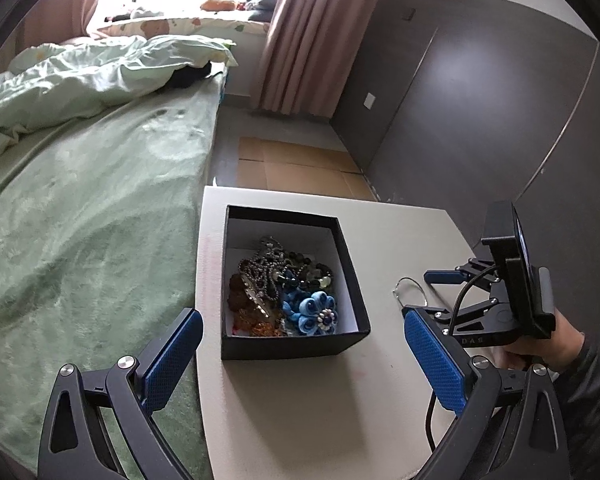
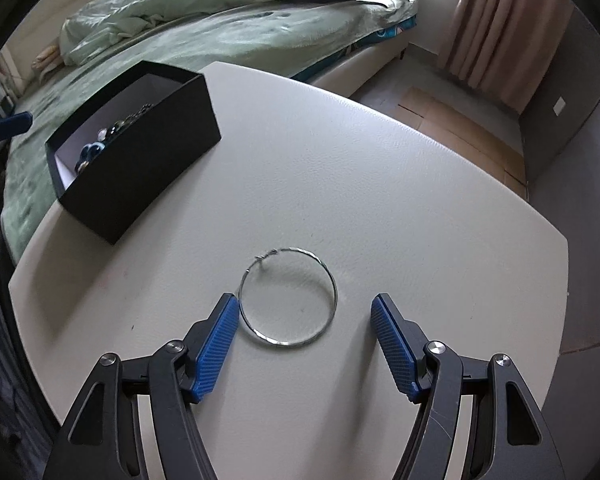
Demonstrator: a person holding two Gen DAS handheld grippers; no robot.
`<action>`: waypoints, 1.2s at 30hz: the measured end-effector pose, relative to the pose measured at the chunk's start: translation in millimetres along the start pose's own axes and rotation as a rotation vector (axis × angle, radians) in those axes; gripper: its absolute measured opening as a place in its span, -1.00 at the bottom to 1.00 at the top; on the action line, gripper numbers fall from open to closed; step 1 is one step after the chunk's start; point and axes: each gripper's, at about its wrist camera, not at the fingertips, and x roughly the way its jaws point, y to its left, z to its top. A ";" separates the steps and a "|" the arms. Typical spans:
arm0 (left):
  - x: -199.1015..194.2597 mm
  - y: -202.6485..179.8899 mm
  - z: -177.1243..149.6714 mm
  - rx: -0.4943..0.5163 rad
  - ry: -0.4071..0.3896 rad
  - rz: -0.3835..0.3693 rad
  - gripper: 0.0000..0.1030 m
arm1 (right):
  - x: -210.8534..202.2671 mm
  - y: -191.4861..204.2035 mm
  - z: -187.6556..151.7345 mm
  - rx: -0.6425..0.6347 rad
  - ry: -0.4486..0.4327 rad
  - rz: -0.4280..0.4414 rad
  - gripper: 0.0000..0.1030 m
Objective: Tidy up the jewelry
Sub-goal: 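Grasp the large silver hoop earring with the right tool, then carry the hoop into the black box and open the right tool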
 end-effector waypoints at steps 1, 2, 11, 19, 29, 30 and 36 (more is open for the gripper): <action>0.3 1.3 0.5 -0.006 -0.002 -0.002 0.96 | 1.0 -0.8 2.1 -0.001 -0.002 0.002 0.34; 0.2 2.3 0.7 -0.010 -0.003 -0.003 0.96 | 1.9 -1.4 3.8 -0.003 -0.003 0.004 0.34; -1.9 1.5 1.1 -0.017 -0.008 -0.023 0.96 | 1.0 1.6 6.5 -0.025 -0.017 0.005 0.00; -9.6 1.0 2.8 -0.014 -0.015 -0.033 0.96 | -8.3 7.5 9.2 -0.017 -0.017 0.014 -0.01; -25.0 8.0 -2.1 -0.007 -0.041 -0.038 0.96 | -64.9 30.4 38.1 -0.015 -0.125 0.017 -0.01; -26.1 10.1 -2.9 -0.010 -0.042 -0.034 0.96 | -69.6 33.7 42.5 -0.014 -0.137 0.028 -0.01; -33.0 31.6 -6.5 -0.040 -0.039 0.001 0.96 | -81.4 58.9 68.6 -0.041 -0.171 0.060 -0.01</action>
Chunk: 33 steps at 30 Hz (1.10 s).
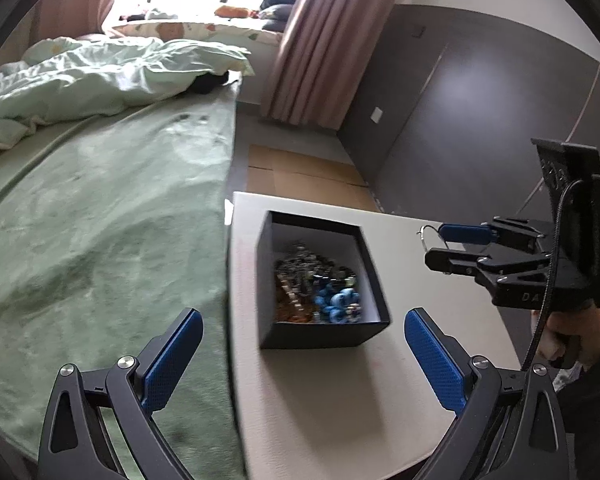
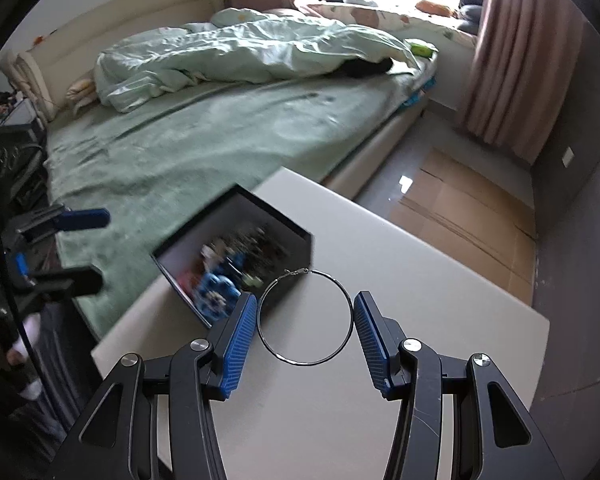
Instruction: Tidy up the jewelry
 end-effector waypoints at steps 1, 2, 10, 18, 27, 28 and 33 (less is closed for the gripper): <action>-2.0 4.6 -0.2 -0.007 -0.003 0.002 0.96 | 1.8 5.4 5.2 -0.006 0.000 0.004 -0.01; -3.5 8.3 -0.6 -0.011 -0.005 -0.001 0.96 | 3.3 8.5 7.8 -0.010 0.000 0.008 -0.01; -13.0 31.3 -7.5 -0.033 -0.014 -0.021 0.96 | 15.0 35.7 25.7 -0.031 0.010 0.022 -0.01; -17.5 48.1 -12.4 -0.081 -0.019 -0.027 0.96 | 22.9 47.4 44.7 -0.002 0.005 -0.004 0.05; -19.7 44.7 -15.2 -0.098 -0.022 -0.048 0.96 | 6.9 37.2 39.9 0.083 0.002 -0.016 0.52; -20.0 42.6 -15.0 -0.096 -0.022 -0.050 0.96 | 2.4 35.4 37.3 0.091 -0.001 -0.016 0.52; -23.1 29.7 -14.3 -0.070 -0.022 -0.046 0.96 | -20.6 26.9 21.2 0.142 -0.018 -0.011 0.80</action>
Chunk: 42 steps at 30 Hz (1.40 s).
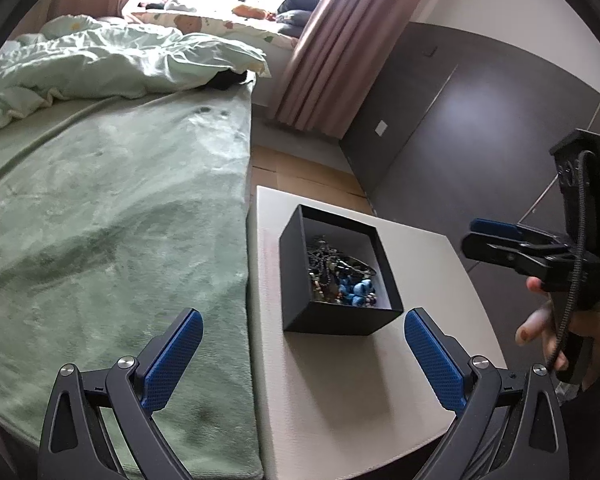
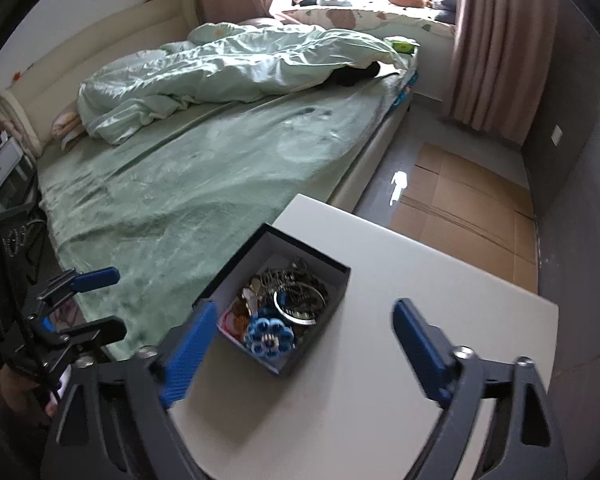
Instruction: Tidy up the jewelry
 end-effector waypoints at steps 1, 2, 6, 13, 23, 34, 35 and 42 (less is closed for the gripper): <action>-1.0 -3.0 -0.2 0.005 -0.001 0.003 0.96 | -3.8 -0.8 -2.6 0.007 -0.005 0.003 0.81; -1.8 -4.7 -0.3 0.008 -0.001 0.003 0.96 | -9.1 -2.4 -6.3 0.018 -0.009 0.010 0.81; -9.6 -20.6 -0.8 0.037 -0.007 0.005 0.96 | -27.8 -7.2 -18.9 0.052 -0.030 0.013 0.84; -34.3 -53.3 -5.1 0.093 -0.043 -0.003 0.96 | -72.2 -11.9 -43.8 0.114 -0.107 -0.021 1.00; -90.7 -96.1 -20.6 0.155 -0.118 -0.014 0.99 | -136.9 -4.4 -86.9 0.171 -0.219 -0.063 1.00; -155.3 -133.4 -54.8 0.222 -0.198 -0.013 0.99 | -197.5 22.0 -141.0 0.233 -0.324 -0.063 1.00; -159.5 -134.9 -56.4 0.227 -0.203 -0.013 0.99 | -203.2 24.3 -146.2 0.236 -0.334 -0.066 1.00; -192.6 -148.9 -76.6 0.267 -0.252 -0.019 0.99 | -236.8 41.8 -178.1 0.263 -0.396 -0.097 1.00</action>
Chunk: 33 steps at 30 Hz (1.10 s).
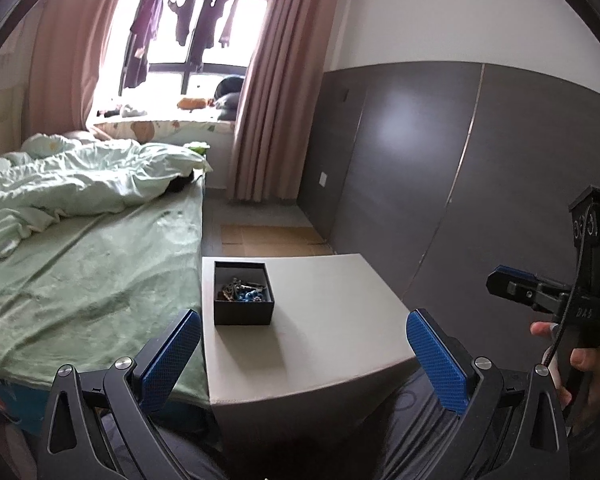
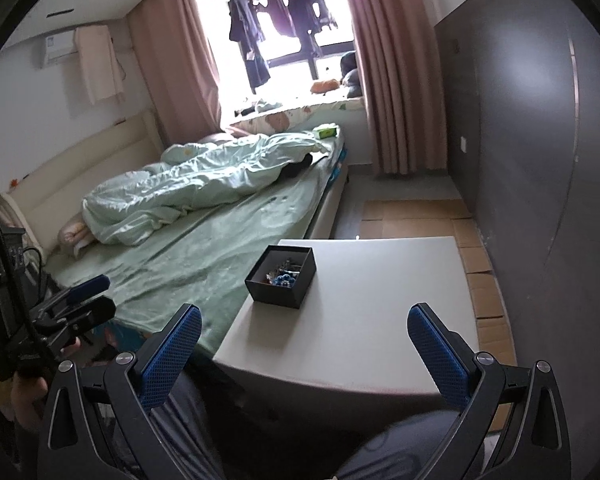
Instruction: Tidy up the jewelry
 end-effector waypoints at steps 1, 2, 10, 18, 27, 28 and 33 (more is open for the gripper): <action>-4.0 -1.7 -0.9 0.004 -0.005 0.000 0.99 | -5.3 0.6 -3.2 0.002 -0.006 -0.002 1.00; -10.0 -4.3 -2.3 0.011 -0.013 0.001 0.99 | -11.9 2.3 -7.4 0.004 -0.014 -0.007 1.00; -42.3 -13.8 -17.7 0.020 -0.057 0.013 0.99 | -49.3 17.1 -31.8 0.015 -0.089 -0.061 1.00; -70.6 -21.8 -39.5 0.040 -0.077 0.019 0.99 | -76.5 29.0 -59.7 0.046 -0.144 -0.102 1.00; -87.3 -32.9 -48.5 0.063 -0.099 0.032 0.99 | -88.7 36.4 -79.8 0.049 -0.139 -0.136 1.00; -87.6 -34.1 -49.2 0.066 -0.098 0.032 0.99 | -90.0 38.3 -81.4 0.049 -0.140 -0.138 1.00; -85.4 -36.8 -48.4 0.068 -0.096 0.029 0.99 | -90.1 38.8 -80.8 0.043 -0.130 -0.150 1.00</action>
